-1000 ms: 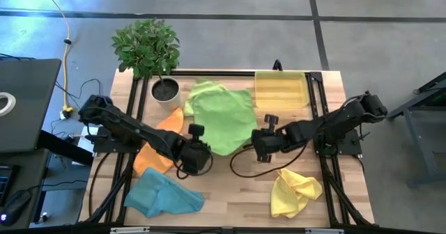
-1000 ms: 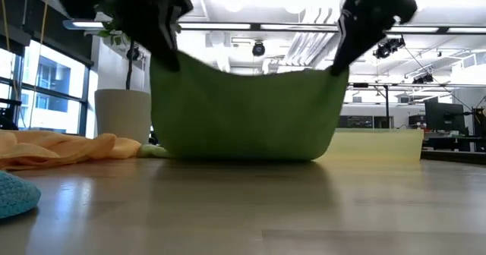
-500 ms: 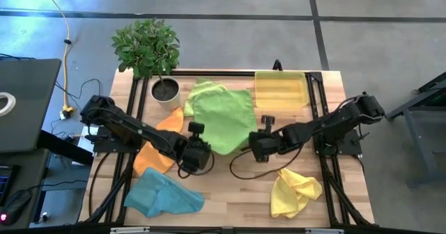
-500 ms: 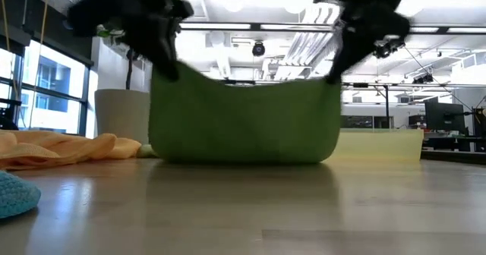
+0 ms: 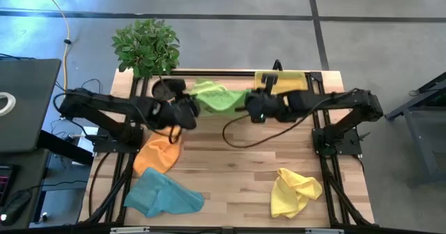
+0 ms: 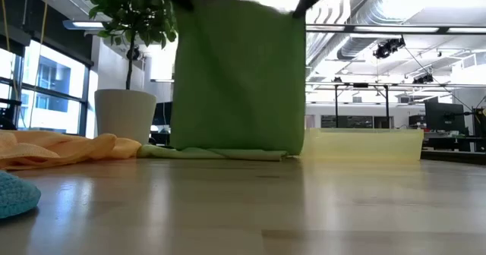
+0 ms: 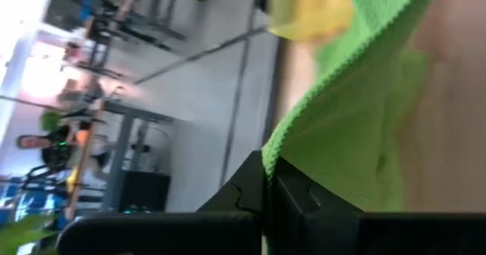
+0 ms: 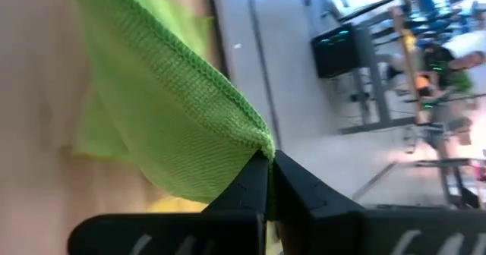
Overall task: Fold microfiber towels
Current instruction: Fold the green microfiber towel
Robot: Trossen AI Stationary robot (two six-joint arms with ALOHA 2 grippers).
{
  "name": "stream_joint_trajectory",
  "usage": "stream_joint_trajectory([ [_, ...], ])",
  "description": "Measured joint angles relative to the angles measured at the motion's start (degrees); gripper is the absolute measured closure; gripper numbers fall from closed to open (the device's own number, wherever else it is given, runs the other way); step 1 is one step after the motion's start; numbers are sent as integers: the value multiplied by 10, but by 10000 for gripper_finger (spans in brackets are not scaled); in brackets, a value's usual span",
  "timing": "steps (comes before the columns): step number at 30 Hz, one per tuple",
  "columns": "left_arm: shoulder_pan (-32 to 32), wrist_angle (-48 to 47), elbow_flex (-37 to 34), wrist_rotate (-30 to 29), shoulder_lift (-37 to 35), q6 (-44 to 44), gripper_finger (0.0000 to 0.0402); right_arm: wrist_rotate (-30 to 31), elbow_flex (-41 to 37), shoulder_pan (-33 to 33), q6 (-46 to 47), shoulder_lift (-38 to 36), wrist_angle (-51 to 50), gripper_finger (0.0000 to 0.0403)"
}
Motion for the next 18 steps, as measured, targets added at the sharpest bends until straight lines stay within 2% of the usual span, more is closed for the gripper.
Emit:
stream_joint_trajectory([
  [5,28,32,50,14,-21,104,401,16,92,-21,-74,0,-14,402],
  [9,30,51,93,-12,-20,153,401,51,148,-24,-112,0,-16,402],
  [14,3,57,128,-22,-21,147,401,31,195,-11,-82,0,-49,402],
  [18,-33,53,133,-19,-20,115,401,9,195,11,-39,0,-83,402],
])
